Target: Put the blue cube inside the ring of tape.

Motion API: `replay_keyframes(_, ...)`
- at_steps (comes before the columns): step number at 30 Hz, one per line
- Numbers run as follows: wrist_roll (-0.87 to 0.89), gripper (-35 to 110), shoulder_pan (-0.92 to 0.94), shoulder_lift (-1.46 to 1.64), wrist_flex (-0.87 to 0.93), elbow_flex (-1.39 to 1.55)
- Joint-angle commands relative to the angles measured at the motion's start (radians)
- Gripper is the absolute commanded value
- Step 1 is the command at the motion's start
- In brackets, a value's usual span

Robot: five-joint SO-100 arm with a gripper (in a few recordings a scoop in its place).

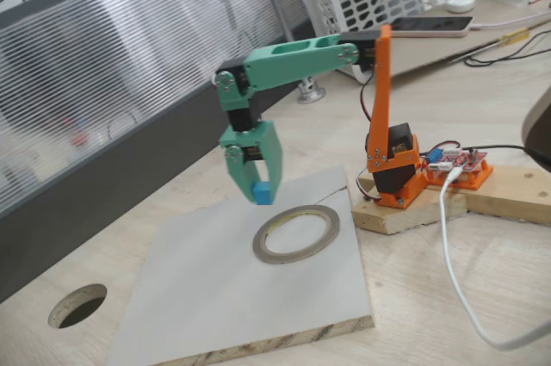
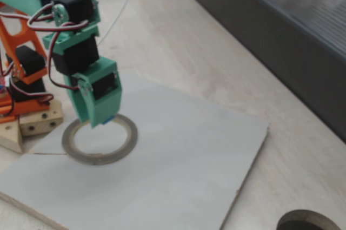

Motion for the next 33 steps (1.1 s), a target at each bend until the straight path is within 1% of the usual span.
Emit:
replay_keyframes(1,0.006,13,0.008,0.12,0.005,0.124)
replay_keyframes(8,0.006,13,0.005,0.21,-0.008,0.299)
replay_keyframes(15,0.006,13,0.002,0.221,-0.011,0.339)
replay_keyframes(21,0.009,13,-0.132,0.213,-0.011,0.341)
replay_keyframes(26,0.009,13,-0.152,0.209,-0.011,0.341)
replay_keyframes(33,0.008,13,-0.144,0.207,-0.129,0.341)
